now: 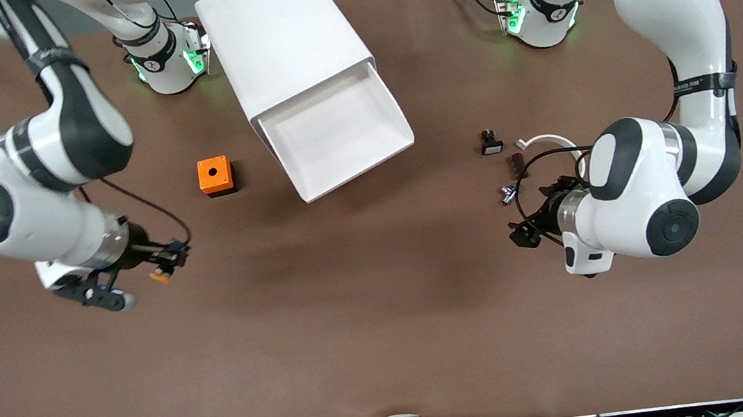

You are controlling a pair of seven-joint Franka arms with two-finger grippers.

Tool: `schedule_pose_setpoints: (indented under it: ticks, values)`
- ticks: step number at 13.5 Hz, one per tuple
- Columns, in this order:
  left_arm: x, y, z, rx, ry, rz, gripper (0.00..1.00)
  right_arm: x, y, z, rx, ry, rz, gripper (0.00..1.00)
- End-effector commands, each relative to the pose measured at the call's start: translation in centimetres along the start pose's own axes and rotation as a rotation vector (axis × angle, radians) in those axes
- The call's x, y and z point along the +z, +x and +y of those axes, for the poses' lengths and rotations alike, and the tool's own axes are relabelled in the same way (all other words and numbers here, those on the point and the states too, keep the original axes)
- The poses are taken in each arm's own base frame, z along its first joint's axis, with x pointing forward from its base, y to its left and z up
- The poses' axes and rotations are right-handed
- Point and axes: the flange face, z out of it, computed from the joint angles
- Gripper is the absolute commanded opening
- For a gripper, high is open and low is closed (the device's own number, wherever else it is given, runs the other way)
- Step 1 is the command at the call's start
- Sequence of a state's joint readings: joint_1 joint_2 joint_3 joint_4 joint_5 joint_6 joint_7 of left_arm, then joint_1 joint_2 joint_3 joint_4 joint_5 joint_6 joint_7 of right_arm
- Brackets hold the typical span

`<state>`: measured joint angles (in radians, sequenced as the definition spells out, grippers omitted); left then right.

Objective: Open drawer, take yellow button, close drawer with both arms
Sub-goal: 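Push the drawer shut with the left gripper while the right gripper carries the button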

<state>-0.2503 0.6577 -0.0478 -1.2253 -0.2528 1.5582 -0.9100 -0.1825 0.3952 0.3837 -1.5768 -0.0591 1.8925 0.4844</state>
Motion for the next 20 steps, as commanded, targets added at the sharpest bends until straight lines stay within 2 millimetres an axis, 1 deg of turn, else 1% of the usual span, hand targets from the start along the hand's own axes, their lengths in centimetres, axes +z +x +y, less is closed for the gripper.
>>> schedule_pose_setpoints:
  ticks: [1,2,3,4,6,7,8,9,10,11,13,15,16,17,18,20]
  values:
    - [0.1,-4.1,2.0,0.172,-0.012,0.061,1.0,4.1,3.9,5.0,-0.14,-0.013,0.019,0.01]
    - [1.3,-6.3,3.0,0.218,0.014,0.103,1.0,6.0,5.4,7.3,-0.194,-0.021,0.023,0.01]
    - [2.1,-8.5,3.9,0.261,0.017,0.138,1.0,7.7,6.3,8.9,-0.224,-0.024,0.025,0.01]
    - [3.2,-10.1,4.6,0.288,-0.012,0.163,1.0,9.0,7.1,10.4,-0.237,-0.03,0.038,0.01]
    - [6.2,-13.5,5.8,0.329,-0.051,0.166,1.0,11.9,8.4,12.5,-0.3,-0.041,0.029,0.02]
    - [7.1,-14.8,6.2,0.282,-0.059,0.133,1.0,13.5,8.6,13.2,-0.332,-0.045,0.015,0.02]
    - [7.9,-16.1,6.9,0.202,-0.062,0.116,1.0,14.4,8.9,13.5,-0.342,-0.044,0.019,0.02]
    - [8.5,-17.9,7.6,0.175,-0.059,0.111,1.0,15.4,9.0,13.7,-0.338,-0.042,0.011,0.02]
    - [8.6,-19.9,8.0,0.16,-0.059,0.108,1.0,16.6,9.0,13.8,-0.338,-0.039,-0.003,0.02]
    - [9.0,-21.5,8.3,0.137,-0.047,0.101,1.0,17.7,9.0,13.7,-0.338,-0.037,-0.007,0.02]
    - [10.6,-25.3,8.9,0.16,-0.01,0.07,1.0,19.2,9.2,14.1,-0.332,-0.033,-0.004,0.02]
    - [11.4,-27.5,9.2,0.186,0.002,0.061,1.0,20.0,9.1,14.2,-0.331,-0.033,-0.015,0.09]
    - [12.3,-28.7,9.5,0.205,0.016,0.061,1.0,20.4,9.1,14.3,-0.33,-0.032,-0.016,0.13]
    - [13.0,-30.1,9.7,0.225,0.026,0.062,1.0,20.4,9.2,14.2,-0.331,-0.031,-0.01,0.17]
    - [13.5,-31.3,9.8,0.227,0.033,0.063,1.0,20.6,9.2,14.1,-0.33,-0.03,-0.012,0.31]
    - [14.4,-32.9,9.9,0.228,0.044,0.061,1.0,20.7,9.1,13.6,-0.327,-0.033,-0.013,0.76]
